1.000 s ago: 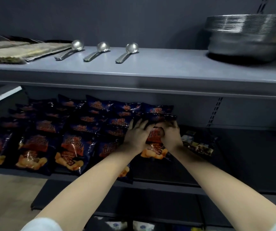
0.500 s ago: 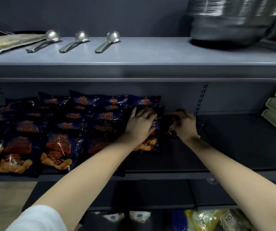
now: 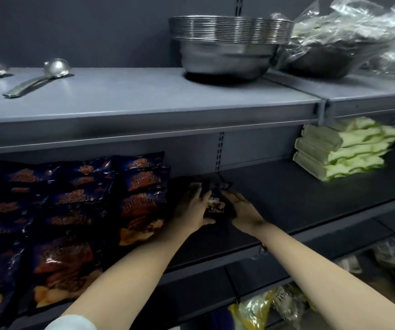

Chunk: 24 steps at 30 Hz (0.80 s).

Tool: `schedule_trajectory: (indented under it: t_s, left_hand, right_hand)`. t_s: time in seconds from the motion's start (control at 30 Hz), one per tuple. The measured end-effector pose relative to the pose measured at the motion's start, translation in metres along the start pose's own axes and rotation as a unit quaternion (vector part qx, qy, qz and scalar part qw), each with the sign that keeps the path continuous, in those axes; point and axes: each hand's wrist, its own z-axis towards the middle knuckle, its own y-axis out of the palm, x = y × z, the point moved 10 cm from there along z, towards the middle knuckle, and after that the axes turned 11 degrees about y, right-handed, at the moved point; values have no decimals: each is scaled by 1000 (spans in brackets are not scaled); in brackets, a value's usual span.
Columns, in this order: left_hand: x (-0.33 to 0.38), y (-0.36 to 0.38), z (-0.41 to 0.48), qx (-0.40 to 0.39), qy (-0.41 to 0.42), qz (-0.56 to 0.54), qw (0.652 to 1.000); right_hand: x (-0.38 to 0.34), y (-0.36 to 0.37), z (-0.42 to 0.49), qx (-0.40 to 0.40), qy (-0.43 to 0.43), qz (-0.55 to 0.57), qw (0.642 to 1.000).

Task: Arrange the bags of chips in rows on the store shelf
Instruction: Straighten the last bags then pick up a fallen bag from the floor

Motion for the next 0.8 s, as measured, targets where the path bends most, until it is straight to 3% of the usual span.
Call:
schedule_trajectory:
  t_s: [0.13,0.3,0.5,0.8]
  left_hand:
    - [2,6,9,7,-9,23,1000]
    - [-1,9,11,41,-2,55,998]
    - [-1,12,8,7,-17,107,994]
    - [5,-81,2,164,15,37,986]
  right_hand:
    - [12,13,5,-10,3,-21,1000]
    - [17,15,6,55,9,-9,998]
    - [18,12,2,81,21,12,996]
    - [-4,-42,-8,164,-8,142,976]
